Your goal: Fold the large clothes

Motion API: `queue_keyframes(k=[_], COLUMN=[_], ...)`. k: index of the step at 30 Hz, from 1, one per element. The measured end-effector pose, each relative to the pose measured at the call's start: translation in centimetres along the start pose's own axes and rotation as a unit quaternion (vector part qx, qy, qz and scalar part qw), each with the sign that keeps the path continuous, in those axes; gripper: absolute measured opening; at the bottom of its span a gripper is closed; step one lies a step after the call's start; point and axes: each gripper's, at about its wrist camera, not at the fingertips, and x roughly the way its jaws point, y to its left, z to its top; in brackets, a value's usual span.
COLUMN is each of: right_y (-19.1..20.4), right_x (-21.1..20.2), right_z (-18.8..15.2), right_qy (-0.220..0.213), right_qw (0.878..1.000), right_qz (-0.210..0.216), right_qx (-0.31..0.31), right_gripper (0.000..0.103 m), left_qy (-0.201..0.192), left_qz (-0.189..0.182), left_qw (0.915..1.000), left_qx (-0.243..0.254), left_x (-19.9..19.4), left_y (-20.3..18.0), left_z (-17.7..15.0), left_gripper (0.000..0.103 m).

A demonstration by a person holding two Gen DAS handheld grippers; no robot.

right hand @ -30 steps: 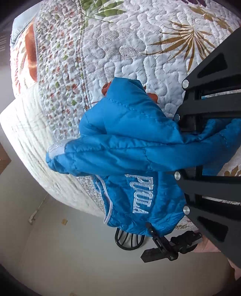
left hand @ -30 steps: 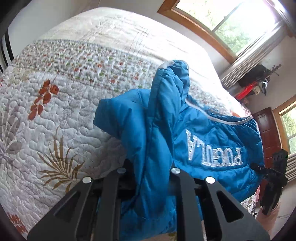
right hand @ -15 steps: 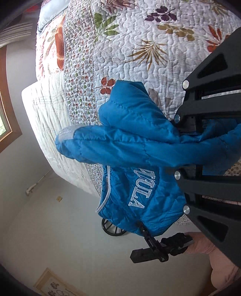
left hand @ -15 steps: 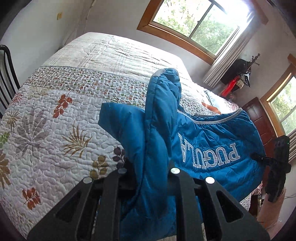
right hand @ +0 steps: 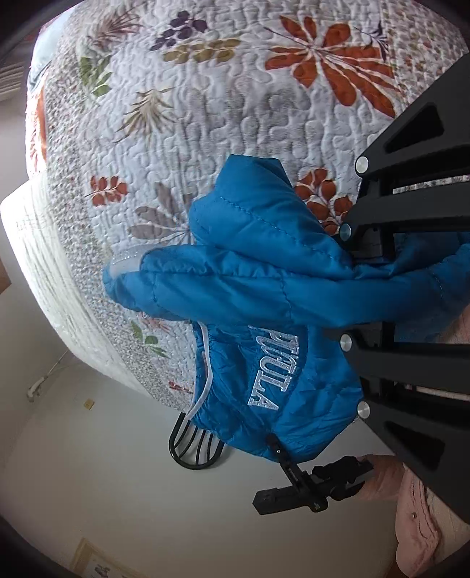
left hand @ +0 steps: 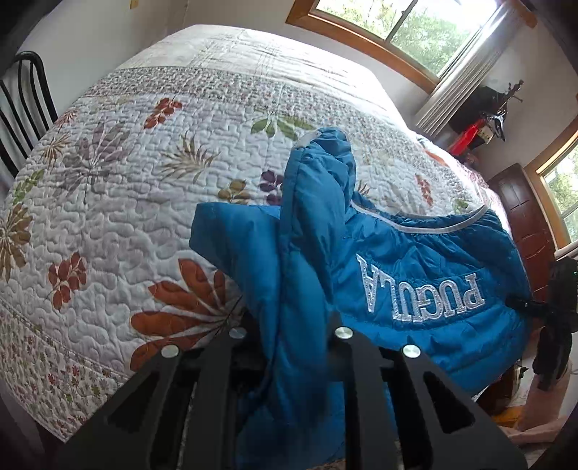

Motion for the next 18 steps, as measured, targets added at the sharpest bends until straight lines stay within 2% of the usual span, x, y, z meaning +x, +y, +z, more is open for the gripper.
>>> queue_keyframes(k=[3, 5, 8, 11, 15, 17, 18], right_y=[-1.9, -3.5, -5.9, -7.2, -7.4, -6.9, -6.6], right_x=[2.1, 3.6, 5.5, 6.4, 6.3, 5.6, 5.0], right_z=[-0.8, -1.4, -2.2, -2.9, -3.2, -3.4, -3.5], right_qy=[0.013, 0.022, 0.028, 0.021, 0.014, 0.013, 0.012], right_qw=[0.999, 0.999, 0.998, 0.997, 0.997, 0.997, 0.997], right_qz=[-0.025, -0.035, -0.021, -0.006, -0.009, -0.031, -0.042], right_qx=[0.016, 0.032, 0.061, 0.076, 0.073, 0.065, 0.058], right_gripper=[0.017, 0.018, 0.022, 0.026, 0.03, 0.044, 0.047], left_qy=[0.016, 0.025, 0.023, 0.017, 0.015, 0.022, 0.028], left_qz=[0.03, 0.04, 0.038, 0.047, 0.049, 0.046, 0.043], left_qw=[0.9994, 0.9989, 0.999, 0.9987, 0.9987, 0.9987, 0.9987], left_qx=[0.005, 0.003, 0.0, 0.008, 0.005, 0.002, -0.001], left_x=[2.7, 4.4, 5.9, 7.0, 7.1, 6.7, 6.5], left_y=[1.1, 2.0, 3.2, 3.4, 3.3, 3.5, 3.8], left_z=[-1.6, -2.5, -3.4, -4.1, -4.3, -4.1, -3.8], left_gripper=[0.016, 0.021, 0.031, 0.036, 0.039, 0.046, 0.048])
